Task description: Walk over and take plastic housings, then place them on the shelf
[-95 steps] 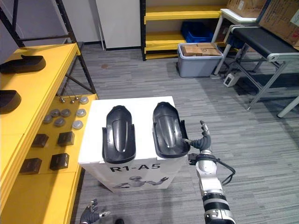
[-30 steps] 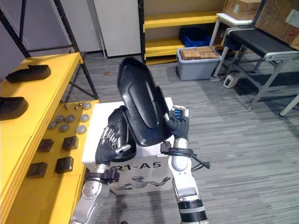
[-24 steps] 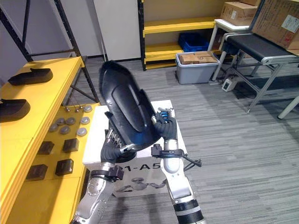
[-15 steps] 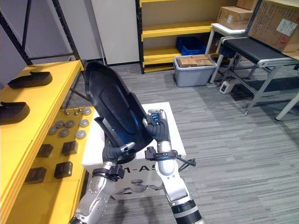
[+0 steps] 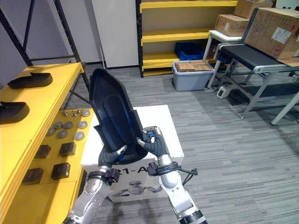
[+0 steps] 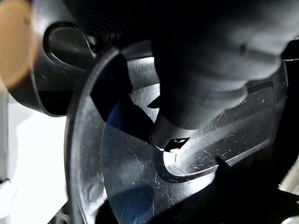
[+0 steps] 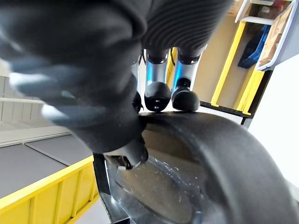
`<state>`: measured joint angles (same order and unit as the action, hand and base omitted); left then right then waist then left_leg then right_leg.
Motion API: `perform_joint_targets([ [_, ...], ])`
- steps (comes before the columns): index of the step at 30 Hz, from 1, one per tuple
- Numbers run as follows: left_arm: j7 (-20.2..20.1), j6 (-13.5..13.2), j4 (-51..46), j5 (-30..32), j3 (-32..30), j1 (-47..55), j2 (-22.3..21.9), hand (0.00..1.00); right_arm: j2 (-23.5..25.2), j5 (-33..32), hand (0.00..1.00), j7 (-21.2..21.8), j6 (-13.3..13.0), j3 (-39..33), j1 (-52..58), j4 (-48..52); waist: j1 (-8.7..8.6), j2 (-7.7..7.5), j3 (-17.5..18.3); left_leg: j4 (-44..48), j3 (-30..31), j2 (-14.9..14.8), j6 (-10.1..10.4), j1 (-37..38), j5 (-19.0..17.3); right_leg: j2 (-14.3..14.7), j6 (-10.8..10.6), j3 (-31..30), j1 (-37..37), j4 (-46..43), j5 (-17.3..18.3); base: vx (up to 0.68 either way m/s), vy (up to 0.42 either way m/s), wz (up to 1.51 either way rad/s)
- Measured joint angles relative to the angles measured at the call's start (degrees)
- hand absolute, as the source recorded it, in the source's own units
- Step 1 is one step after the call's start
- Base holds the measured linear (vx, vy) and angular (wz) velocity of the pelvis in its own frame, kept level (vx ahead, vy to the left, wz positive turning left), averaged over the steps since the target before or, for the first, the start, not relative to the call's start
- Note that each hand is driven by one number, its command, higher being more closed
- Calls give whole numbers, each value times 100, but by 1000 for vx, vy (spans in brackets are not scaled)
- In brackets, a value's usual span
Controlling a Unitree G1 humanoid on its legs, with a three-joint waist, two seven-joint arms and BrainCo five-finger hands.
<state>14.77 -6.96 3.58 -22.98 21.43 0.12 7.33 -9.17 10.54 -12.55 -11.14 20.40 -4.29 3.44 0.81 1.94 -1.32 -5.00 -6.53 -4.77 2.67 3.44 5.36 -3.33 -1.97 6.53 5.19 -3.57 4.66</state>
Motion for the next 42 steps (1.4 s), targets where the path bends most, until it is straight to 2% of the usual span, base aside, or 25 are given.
perform_joint_targets([
  [2,-62,0,-15,142,-100,73,-79,100,-1,-134,0,89,-2,-52,6,18,1,-10,2,-1,0,-1,0,9,0,1,-1,0,-2,0,-1,0,0,0],
  [7,-236,-1,-44,315,-332,334,-360,100,37,-1184,0,434,-88,-547,46,678,14,-35,-8,-2,-7,-10,2,15,-1,10,-2,-8,-21,6,0,0,0,0],
  [10,-325,-1,-53,420,-601,603,-456,100,92,-1739,0,463,-372,-1371,53,1371,11,-51,-18,-1,-67,-22,9,15,-7,22,-2,-74,-50,9,0,0,0,-9],
  [13,-366,-1,-105,431,-898,762,-471,100,84,-1940,0,449,-542,-2119,237,1596,-4,-63,-26,-1,-120,-28,11,5,-10,25,-4,-122,-89,5,-2,2,1,-10],
  [17,-377,-3,-323,521,-1223,889,-540,100,112,-1944,0,372,-553,-2961,659,1519,-17,-75,-35,-2,-119,-28,13,-15,-11,25,-5,-122,-108,5,-1,0,0,0],
  [19,-377,-5,-493,677,-1459,1041,-632,100,172,-1936,0,256,-557,-3418,909,1135,-56,-77,-36,-2,-117,-29,16,-17,-14,25,-7,-120,-111,6,-1,0,0,0],
  [22,-378,-15,-632,855,-1676,1241,-672,100,239,-1891,0,151,-543,-3697,1178,450,-129,-78,-37,-3,-117,-33,27,-18,-23,27,-8,-122,-114,8,1,0,0,0],
  [26,-396,-18,-771,1093,-2008,1519,-727,100,251,-1552,0,200,-236,-4102,1652,-1255,-146,-69,-48,-4,-111,-36,35,-31,-30,30,-11,-119,-120,14,2,0,0,0],
  [29,-422,-32,-770,1093,-2164,1670,-706,100,238,-1547,0,337,-45,-4242,1768,-2581,-144,-52,-66,-19,-79,-38,35,-45,-31,31,-12,-87,-114,14,6,-2,1,4],
  [33,-581,-35,-769,1089,-2222,1886,-665,100,247,-1592,0,621,207,-4117,1801,-4017,-141,-46,-93,-21,91,-6,33,-19,-28,1,-39,88,-2,11,53,2,0,20],
  [35,-624,-35,-768,1082,-2222,1999,-665,100,265,-1592,0,759,249,-3921,1849,-4288,-143,-52,-97,-22,195,18,33,-1,-28,-20,-43,196,73,4,91,1,1,28],
  [38,-655,-35,-768,1074,-2221,2175,-668,100,333,-1566,0,942,357,-3670,1852,-4608,-57,-52,-104,-22,308,46,25,-8,-22,-60,-65,331,90,-74,166,6,-3,26],
  [39,-685,-34,-769,1074,-2214,2207,-694,100,351,-1564,0,973,384,-3553,1844,-4754,-26,-95,-161,-19,414,84,13,-35,-13,-105,-72,427,113,-252,280,9,-21,51],
  [42,-773,-14,-1037,1075,-2182,2201,-759,100,483,-1564,0,928,485,-3323,1818,-4919,24,-193,-281,297,1128,326,-19,-397,16,-344,-134,1189,86,-731,587,-9,-33,135],
])
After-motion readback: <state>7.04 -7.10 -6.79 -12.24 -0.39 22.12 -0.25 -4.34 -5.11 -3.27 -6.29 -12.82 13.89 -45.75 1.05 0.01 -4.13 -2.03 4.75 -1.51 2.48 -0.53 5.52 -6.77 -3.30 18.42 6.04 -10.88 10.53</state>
